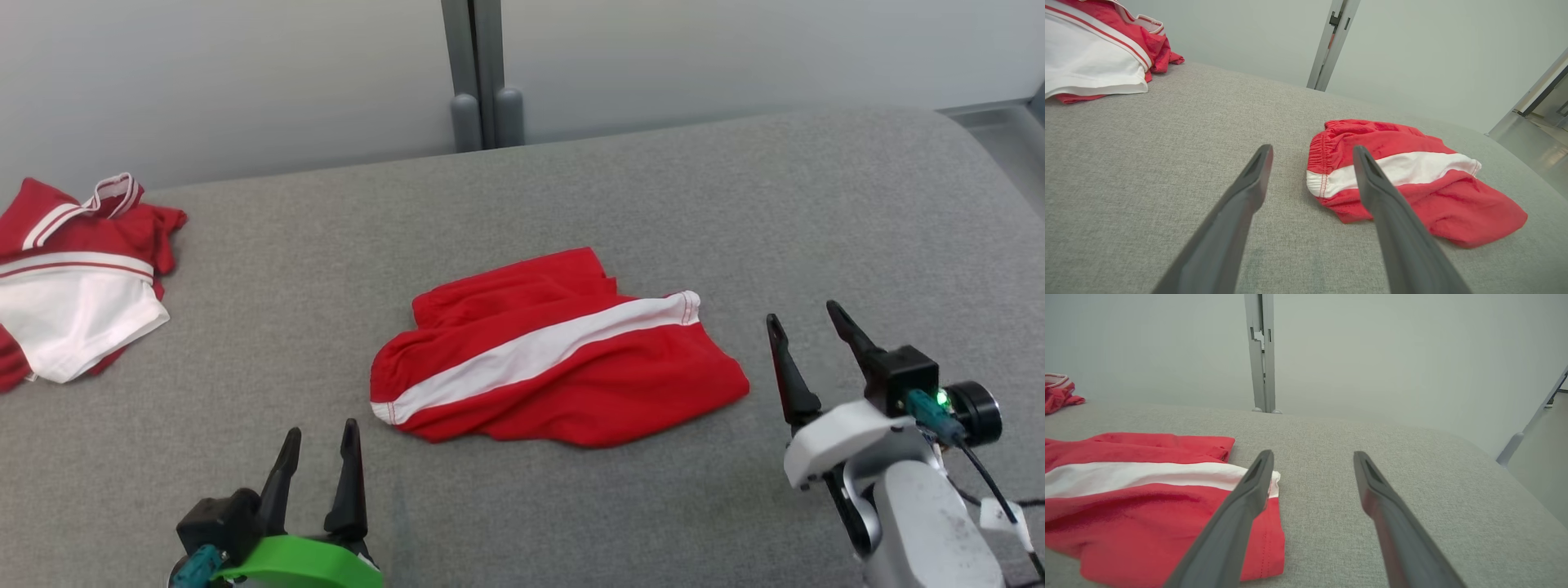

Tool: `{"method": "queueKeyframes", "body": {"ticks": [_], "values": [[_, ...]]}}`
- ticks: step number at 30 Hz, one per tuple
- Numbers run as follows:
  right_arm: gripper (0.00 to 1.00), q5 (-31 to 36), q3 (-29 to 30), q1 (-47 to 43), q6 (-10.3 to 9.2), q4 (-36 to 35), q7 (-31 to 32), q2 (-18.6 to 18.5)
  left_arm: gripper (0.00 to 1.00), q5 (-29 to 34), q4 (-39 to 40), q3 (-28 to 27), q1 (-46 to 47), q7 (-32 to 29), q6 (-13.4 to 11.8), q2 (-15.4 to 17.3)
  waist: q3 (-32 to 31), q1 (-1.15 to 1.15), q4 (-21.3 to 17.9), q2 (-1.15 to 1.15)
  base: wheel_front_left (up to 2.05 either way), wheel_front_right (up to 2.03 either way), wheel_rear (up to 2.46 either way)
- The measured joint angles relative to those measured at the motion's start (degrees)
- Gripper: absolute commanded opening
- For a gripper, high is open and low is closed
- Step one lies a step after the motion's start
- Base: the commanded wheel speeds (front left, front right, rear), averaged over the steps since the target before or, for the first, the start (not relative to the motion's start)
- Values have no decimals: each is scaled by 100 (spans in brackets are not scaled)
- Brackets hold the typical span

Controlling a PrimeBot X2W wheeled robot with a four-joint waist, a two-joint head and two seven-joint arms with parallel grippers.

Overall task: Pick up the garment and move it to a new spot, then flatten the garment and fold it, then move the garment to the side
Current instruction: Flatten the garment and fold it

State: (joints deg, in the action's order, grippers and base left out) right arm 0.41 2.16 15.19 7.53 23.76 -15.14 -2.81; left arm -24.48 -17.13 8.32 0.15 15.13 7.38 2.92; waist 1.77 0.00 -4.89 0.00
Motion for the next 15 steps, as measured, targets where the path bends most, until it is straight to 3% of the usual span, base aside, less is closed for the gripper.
{"method": "queueKeyframes", "body": {"ticks": [6, 15], "values": [[100, 635, 2, 940, 0, 1123, 85, -8, 100, 20, -24, 121, 182, 0, 0, -3, 249, 0, 176, 0, 0, 0, 0], [100, 754, -193, 1901, 0, 2585, 249, -257, 100, 36, -92, 281, 403, 0, 0, 36, 619, 0, 521, 0, 0, 0, 0]]}}
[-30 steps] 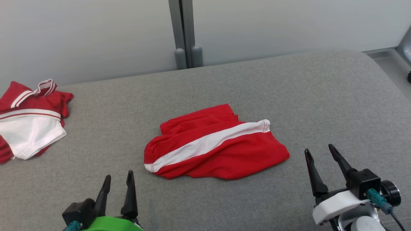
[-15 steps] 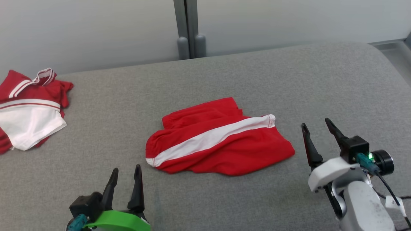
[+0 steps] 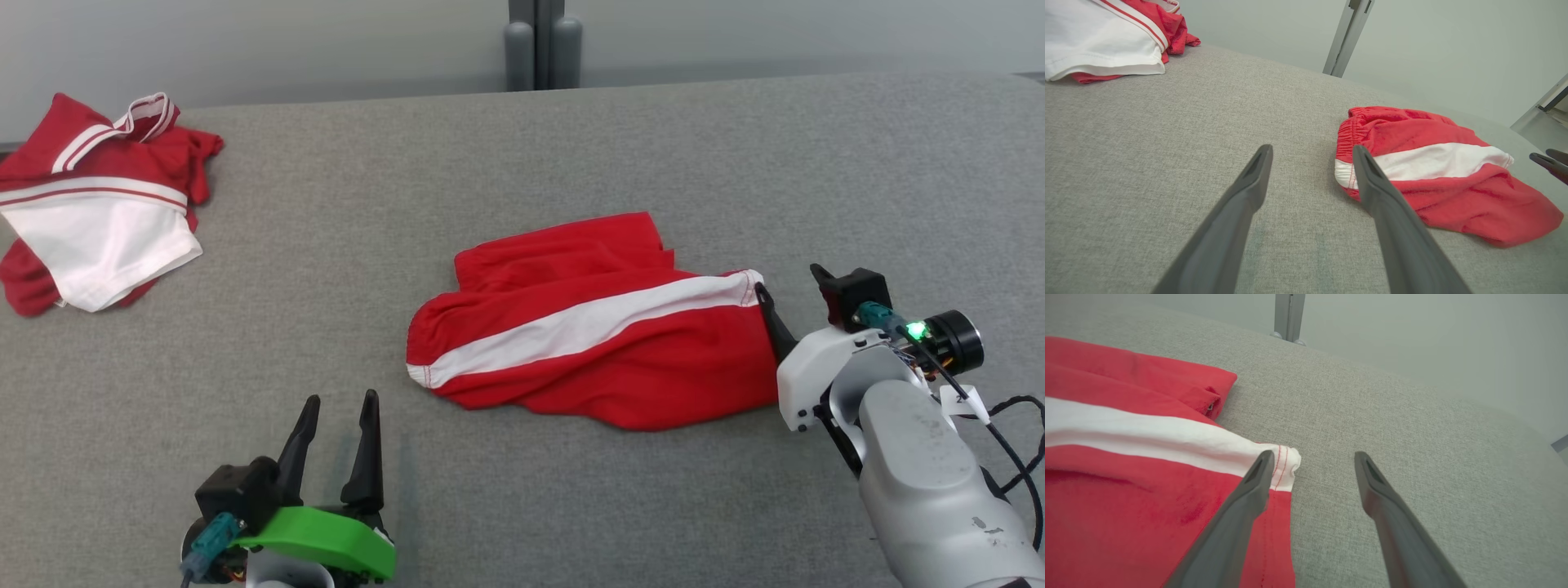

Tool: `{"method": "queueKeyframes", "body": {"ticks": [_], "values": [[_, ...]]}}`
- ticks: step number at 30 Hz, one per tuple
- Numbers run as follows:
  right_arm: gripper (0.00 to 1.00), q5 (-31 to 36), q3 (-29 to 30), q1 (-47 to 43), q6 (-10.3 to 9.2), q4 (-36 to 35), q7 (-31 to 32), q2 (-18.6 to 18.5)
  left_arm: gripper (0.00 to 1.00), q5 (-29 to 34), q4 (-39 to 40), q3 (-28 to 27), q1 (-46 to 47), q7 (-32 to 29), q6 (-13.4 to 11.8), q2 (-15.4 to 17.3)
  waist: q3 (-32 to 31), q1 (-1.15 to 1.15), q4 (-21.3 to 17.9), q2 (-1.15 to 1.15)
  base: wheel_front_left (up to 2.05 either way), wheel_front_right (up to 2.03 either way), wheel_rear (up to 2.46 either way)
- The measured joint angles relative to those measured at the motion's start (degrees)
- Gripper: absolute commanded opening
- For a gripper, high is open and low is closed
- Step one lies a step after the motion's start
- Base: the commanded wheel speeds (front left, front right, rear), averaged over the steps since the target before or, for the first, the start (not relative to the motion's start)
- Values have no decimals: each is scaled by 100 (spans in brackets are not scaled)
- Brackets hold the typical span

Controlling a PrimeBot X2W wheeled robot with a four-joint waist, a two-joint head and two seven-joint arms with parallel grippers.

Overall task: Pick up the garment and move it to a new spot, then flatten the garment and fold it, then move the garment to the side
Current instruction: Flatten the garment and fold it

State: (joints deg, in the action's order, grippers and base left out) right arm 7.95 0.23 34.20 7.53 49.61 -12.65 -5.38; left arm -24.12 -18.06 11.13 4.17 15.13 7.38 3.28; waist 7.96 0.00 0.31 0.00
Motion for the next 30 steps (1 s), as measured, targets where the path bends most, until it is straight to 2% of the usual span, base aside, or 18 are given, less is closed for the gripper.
{"method": "queueKeyframes", "body": {"ticks": [14, 30], "values": [[100, -205, -519, 747, 0, 1439, -100, -26, 100, 0, -68, 201, 75, 0, 0, 70, 285, 0, 273, 0, 0, 0, 0], [100, -579, -1339, 1431, 0, 2028, -183, -75, 100, 0, -67, 293, 237, 0, 0, 85, 525, 0, 306, 0, 0, 0, 0]]}}
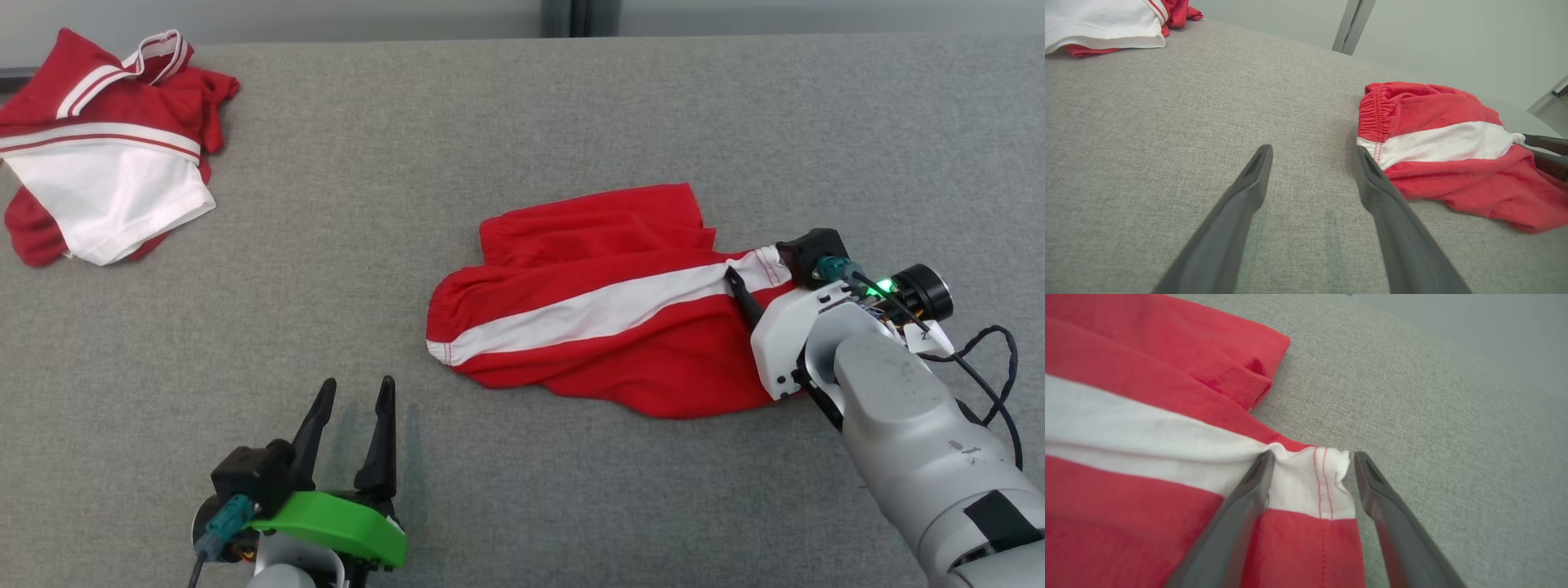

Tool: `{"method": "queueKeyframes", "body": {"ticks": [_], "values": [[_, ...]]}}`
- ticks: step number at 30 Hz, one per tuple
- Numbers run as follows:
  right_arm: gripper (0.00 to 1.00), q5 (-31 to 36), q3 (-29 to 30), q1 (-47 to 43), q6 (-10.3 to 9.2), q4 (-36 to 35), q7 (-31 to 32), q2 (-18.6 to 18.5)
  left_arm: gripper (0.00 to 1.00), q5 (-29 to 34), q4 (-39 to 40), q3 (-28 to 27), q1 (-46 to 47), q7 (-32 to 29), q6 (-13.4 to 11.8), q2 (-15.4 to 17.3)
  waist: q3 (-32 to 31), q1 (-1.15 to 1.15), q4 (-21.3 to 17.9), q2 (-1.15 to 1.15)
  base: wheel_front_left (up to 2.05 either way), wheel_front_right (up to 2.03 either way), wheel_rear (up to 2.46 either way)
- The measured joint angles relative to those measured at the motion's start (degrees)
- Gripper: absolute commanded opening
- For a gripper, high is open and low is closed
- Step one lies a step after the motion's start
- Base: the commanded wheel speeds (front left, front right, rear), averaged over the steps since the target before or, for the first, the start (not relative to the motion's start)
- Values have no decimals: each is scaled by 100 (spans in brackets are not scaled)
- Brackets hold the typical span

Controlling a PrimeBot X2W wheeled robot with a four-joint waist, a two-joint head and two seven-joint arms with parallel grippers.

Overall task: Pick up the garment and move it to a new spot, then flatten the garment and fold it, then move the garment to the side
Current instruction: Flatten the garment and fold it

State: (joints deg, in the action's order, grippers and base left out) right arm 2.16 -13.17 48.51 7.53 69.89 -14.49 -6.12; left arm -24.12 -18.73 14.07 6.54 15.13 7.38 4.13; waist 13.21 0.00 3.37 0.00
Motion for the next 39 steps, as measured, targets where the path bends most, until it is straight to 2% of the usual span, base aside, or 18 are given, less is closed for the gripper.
{"method": "queueKeyframes", "body": {"ticks": [8, 11, 15, 16, 17, 20, 23, 24, 27, 28, 29, 30, 33, 39], "values": [[98, -138, -294, 62, 0, 97, -16, 34, 100, -1, -15, -48, 4, 0, 0, -3, 16, 0, -16, 0, 0, 0, 0], [100, -183, -390, 62, 0, 103, -25, 45, 100, -1, -13, -67, 5, 0, 0, -10, 14, 0, -41, 0, 0, 0, 0], [97, -250, -471, 56, 0, 103, -43, 66, 100, -1, -10, -76, 5, 0, 0, -18, 19, 0, -66, 0, 0, 0, 0], [88, -270, -510, 54, 0, 105, -44, 76, 100, -1, -9, -76, 5, 0, 0, -20, 23, 0, -69, 0, 0, 0, 0], [83, -271, -549, 53, 0, 109, -45, 77, 100, -1, -10, -75, 5, 0, 0, -23, 28, 0, -71, 0, 0, 0, 0], [52, -304, -613, 53, 0, 121, -51, 79, 100, -1, -9, -78, 14, 0, 0, -25, 39, 0, -69, 0, 0, 0, 0], [40, -328, -634, 53, 0, 126, -52, 80, 100, 0, -8, -90, 25, 0, 0, -30, 42, 0, -69, 0, 0, 0, 0], [30, -342, -637, 53, 0, 127, -52, 80, 100, 0, -8, -94, 25, 0, 0, -32, 42, 0, -73, 0, 0, 0, 0], [18, -365, -609, 54, 0, 132, -52, 65, 100, 0, -9, -89, 26, 0, 0, -34, 31, 0, -85, 0, 0, 0, 0], [8, -365, -594, 54, 0, 131, -52, 49, 100, 0, -12, -67, 30, 0, 0, -33, 26, 0, -92, 0, 0, 0, 0], [4, -366, -580, 56, 0, 126, -51, 34, 100, -1, -22, -30, 43, 0, 0, -29, 22, 0, -100, 0, 0, 0, 0], [0, -366, -564, 57, 0, 118, -51, 16, 100, -3, -37, 23, 82, 0, 0, -19, 14, 0, -110, 0, 0, 0, 0], [0, -401, -513, 57, 0, 47, -51, 10, 100, -66, -90, 208, 256, 0, 0, 41, -20, 0, -148, 0, 0, 0, 0], [0, -563, -523, -31, 0, -488, -52, 41, 100, -578, -600, 766, 798, -1, 1, 346, -120, 0, -313, 0, 0, 0, 0]]}}
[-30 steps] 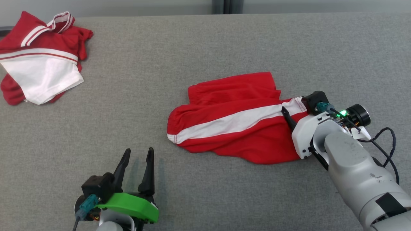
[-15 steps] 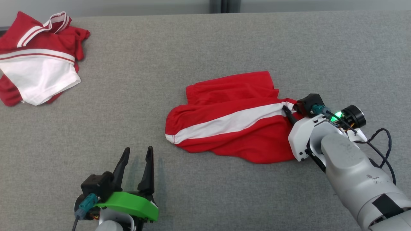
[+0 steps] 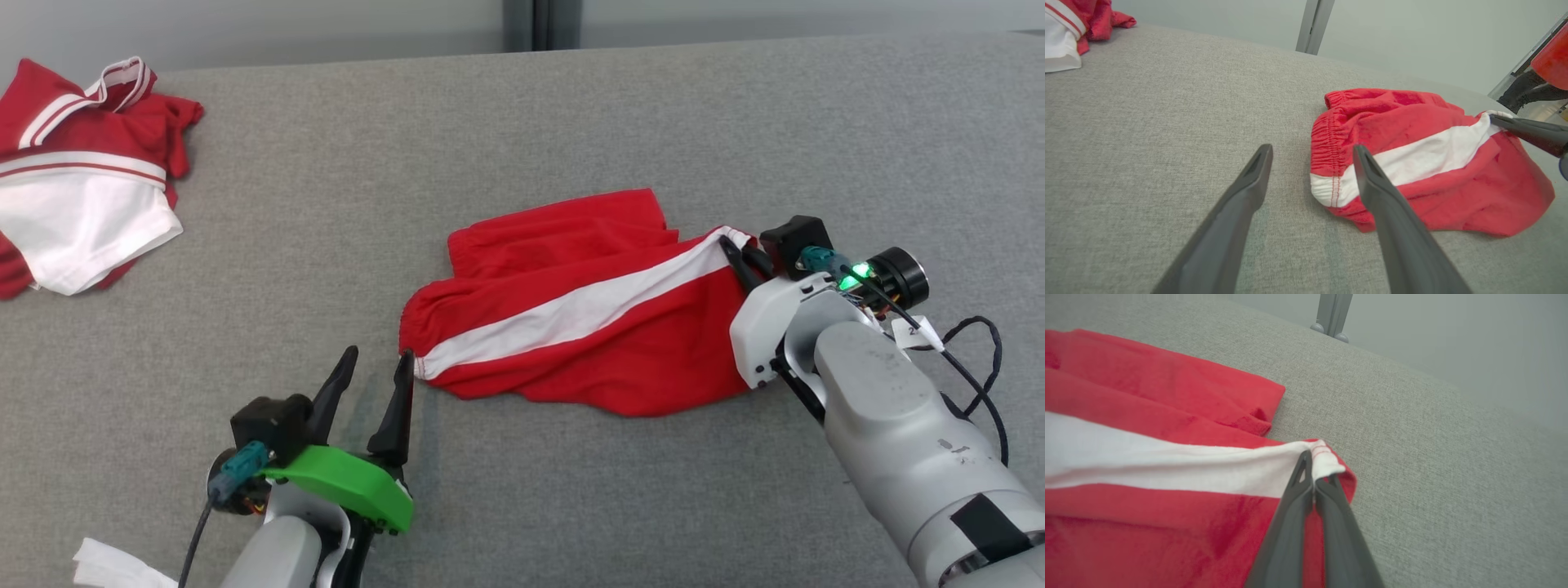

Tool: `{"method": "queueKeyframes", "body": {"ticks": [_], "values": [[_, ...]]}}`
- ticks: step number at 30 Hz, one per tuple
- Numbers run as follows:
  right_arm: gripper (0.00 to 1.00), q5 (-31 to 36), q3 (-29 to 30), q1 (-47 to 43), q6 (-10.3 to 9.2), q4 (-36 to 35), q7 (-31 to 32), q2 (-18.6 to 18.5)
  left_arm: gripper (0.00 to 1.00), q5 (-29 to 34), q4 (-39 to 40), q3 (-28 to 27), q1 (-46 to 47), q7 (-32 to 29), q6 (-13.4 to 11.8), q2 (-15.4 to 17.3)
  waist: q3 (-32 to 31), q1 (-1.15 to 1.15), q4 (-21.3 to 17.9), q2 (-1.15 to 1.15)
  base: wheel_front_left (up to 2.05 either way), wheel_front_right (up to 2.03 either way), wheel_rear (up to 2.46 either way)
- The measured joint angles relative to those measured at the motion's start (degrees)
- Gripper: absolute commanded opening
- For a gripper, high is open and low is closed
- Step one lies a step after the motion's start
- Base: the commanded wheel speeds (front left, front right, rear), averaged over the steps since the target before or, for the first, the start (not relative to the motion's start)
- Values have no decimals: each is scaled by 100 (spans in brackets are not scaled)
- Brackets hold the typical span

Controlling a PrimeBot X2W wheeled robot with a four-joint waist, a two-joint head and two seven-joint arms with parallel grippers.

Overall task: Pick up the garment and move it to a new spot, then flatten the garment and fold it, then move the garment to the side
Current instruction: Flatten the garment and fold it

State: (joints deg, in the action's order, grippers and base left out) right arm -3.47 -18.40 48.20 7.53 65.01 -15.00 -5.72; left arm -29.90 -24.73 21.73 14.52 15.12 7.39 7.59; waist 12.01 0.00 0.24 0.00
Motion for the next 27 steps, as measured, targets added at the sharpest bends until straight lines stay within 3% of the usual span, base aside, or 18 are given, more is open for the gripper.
{"method": "queueKeyframes", "body": {"ticks": [8, 17, 18, 19, 20, 21, 22, 24, 27], "values": [[0, -261, -237, -248, 0, -677, -1, -56, 100, -912, -655, 660, 414, -409, 0, 391, -61, 0, -265, 0, 0, 0, 0], [0, -554, -464, -382, 0, -1021, 5, -149, 99, -1638, -703, 1439, 667, -448, 0, 724, 11, 0, -447, 0, 0, 0, 0], [0, -570, -476, -390, 0, -1050, 19, -170, 91, -1705, -682, 1551, 689, -448, 0, 755, 22, 0, -455, 0, 0, 0, 0], [0, -584, -481, -391, 0, -1073, 35, -187, 74, -1756, -666, 1624, 704, -445, 0, 779, 31, 0, -460, 0, 0, 0, 0], [0, -615, -488, -391, 0, -1101, 36, -199, 63, -1808, -646, 1719, 726, -403, 0, 815, 42, 0, -464, 0, 0, 0, 0], [0, -623, -491, -392, 0, -1127, 37, -209, 40, -1856, -627, 1769, 744, -345, 0, 850, 51, 0, -467, 0, 0, 0, 0], [0, -631, -491, -394, 0, -1147, 37, -218, 31, -1905, -620, 1803, 764, -310, 0, 879, 57, 0, -468, 0, 0, 0, 0], [0, -668, -486, -402, 0, -1196, 37, -240, 0, -1968, -556, 1915, 817, -215, 0, 946, 61, 0, -464, 0, 0, 0, 0], [0, -692, -461, -411, 0, -1255, 38, -270, 0, -2034, -360, 1993, 875, -91, 0, 1026, 47, 0, -451, 0, 0, 0, 0]]}}
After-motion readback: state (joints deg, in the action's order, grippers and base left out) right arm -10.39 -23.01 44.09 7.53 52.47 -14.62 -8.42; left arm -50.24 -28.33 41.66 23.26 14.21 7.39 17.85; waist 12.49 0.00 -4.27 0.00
